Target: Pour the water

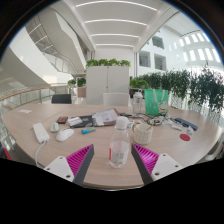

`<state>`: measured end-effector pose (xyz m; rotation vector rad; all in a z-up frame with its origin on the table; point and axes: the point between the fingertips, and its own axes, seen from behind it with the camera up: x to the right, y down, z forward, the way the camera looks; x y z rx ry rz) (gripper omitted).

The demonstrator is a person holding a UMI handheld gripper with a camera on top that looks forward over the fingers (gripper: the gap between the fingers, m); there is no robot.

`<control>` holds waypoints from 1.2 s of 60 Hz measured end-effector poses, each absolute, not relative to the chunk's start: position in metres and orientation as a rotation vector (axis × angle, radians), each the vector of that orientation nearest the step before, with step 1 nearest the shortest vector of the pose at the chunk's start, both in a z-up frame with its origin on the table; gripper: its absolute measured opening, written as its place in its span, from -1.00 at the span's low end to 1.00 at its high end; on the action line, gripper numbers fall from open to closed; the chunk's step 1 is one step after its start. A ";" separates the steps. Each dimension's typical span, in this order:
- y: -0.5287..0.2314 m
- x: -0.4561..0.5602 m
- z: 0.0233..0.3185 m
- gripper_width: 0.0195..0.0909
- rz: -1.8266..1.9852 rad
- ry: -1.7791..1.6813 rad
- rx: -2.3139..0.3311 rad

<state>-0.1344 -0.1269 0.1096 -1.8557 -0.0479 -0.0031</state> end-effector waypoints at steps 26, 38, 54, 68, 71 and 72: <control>-0.026 -0.114 0.078 -0.31 0.057 -0.020 -1.797; -0.019 -0.117 0.072 -0.65 0.101 -0.055 -1.842; 0.037 -0.112 0.160 -0.65 0.823 0.513 -1.818; 0.076 -0.106 0.166 -0.65 1.740 1.281 -1.461; 0.082 -0.105 0.169 -0.65 1.844 1.410 -1.367; 0.083 -0.103 0.169 -0.65 1.865 1.439 -1.341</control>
